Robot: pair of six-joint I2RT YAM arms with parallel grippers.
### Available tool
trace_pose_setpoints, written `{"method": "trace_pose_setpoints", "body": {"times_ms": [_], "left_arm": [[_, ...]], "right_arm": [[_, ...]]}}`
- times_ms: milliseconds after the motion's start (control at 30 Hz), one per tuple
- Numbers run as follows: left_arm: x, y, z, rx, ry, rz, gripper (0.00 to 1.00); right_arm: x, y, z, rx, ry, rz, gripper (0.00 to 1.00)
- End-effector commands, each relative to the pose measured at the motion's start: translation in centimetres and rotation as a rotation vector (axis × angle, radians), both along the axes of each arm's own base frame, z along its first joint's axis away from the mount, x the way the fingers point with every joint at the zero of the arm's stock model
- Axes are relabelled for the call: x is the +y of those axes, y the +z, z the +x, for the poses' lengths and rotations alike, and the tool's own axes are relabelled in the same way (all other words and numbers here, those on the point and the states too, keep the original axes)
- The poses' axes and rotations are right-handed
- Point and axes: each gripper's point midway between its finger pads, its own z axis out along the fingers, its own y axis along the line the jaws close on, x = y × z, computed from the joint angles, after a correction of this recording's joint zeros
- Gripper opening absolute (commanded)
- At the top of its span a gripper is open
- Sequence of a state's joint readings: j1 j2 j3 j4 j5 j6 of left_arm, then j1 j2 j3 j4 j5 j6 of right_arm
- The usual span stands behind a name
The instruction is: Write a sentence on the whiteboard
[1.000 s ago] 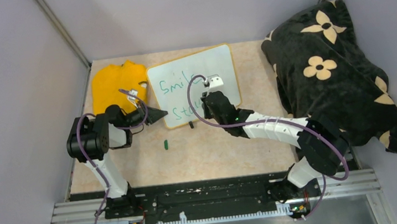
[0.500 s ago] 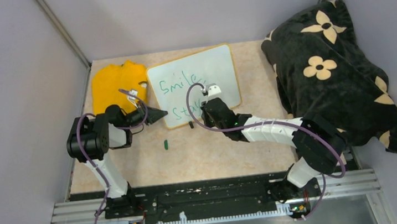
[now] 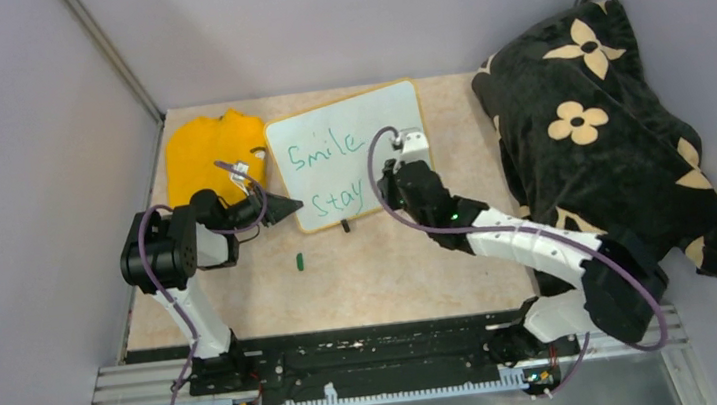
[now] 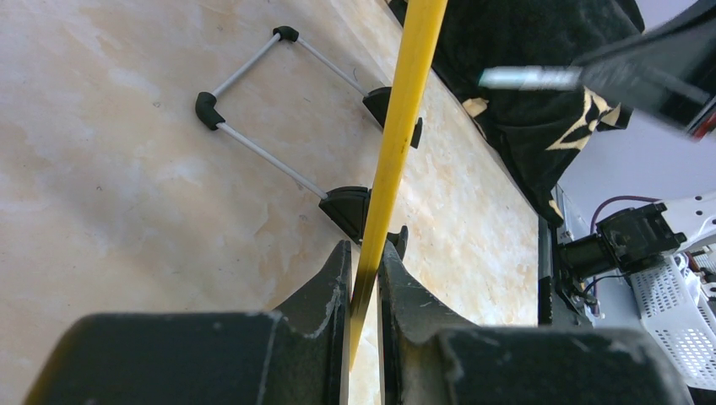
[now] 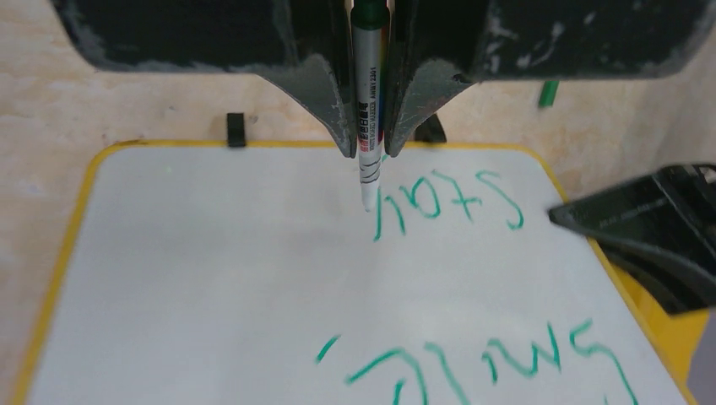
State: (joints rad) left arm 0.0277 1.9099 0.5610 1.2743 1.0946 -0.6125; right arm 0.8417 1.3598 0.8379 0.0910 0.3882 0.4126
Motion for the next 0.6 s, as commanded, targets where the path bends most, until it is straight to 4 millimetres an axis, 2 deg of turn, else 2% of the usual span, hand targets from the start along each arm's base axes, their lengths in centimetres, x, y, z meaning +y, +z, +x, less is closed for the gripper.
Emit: {"method": "trace_pose_setpoints", "body": {"times_ms": [0,100,200,433,567], "left_arm": [[0.1,-1.4,0.4,0.054,0.023,0.008,0.0],[0.1,-1.4,0.4,0.054,0.022,0.008,0.0],[0.1,-1.3,0.4,0.053,0.023,0.008,0.0],[0.1,-1.4,0.4,0.053,0.023,0.009,0.0],[0.1,-1.4,0.4,0.052,0.023,0.009,0.0]], "right_arm": [[-4.4,5.8,2.0,-0.141,-0.141,0.091,0.0],[-5.1,6.7,2.5,-0.17,-0.149,0.079,0.0],[-4.3,7.0,2.9,-0.189,-0.106,0.05,0.0],[-4.6,6.9,3.9,-0.305,-0.092,-0.024,0.0],[-4.4,6.6,4.2,-0.353,-0.095,-0.009,0.0]]}}
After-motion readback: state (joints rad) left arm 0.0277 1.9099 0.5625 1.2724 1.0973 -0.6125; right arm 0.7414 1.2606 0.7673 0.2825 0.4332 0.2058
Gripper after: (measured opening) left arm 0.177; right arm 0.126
